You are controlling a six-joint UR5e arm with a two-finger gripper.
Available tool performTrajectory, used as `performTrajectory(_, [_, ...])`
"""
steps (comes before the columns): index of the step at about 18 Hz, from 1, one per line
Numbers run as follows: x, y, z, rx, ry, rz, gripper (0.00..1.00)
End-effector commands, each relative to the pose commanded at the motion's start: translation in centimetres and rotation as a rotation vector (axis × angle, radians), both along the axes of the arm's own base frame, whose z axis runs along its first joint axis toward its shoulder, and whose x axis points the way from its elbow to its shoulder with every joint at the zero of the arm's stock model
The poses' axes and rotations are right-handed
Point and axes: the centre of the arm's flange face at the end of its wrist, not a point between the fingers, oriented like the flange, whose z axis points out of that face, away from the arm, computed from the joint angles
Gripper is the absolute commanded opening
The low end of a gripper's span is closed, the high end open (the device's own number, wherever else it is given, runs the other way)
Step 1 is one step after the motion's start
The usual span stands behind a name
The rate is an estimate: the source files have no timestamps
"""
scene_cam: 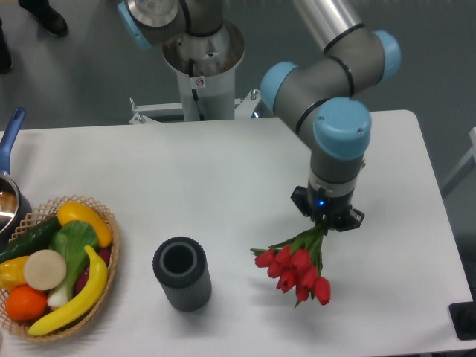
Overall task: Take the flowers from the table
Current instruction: 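Lift the gripped tulip bunch up off the table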
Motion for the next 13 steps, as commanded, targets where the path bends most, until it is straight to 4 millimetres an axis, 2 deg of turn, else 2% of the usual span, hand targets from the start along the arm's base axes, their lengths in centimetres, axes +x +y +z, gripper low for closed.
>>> performTrajectory(4, [-0.13,-0.73,0.71,-0.006,-0.009,0.003,0.0])
performTrajectory(13, [-0.1,-1.09,0.11,-0.018,-0.024,-0.015,0.0])
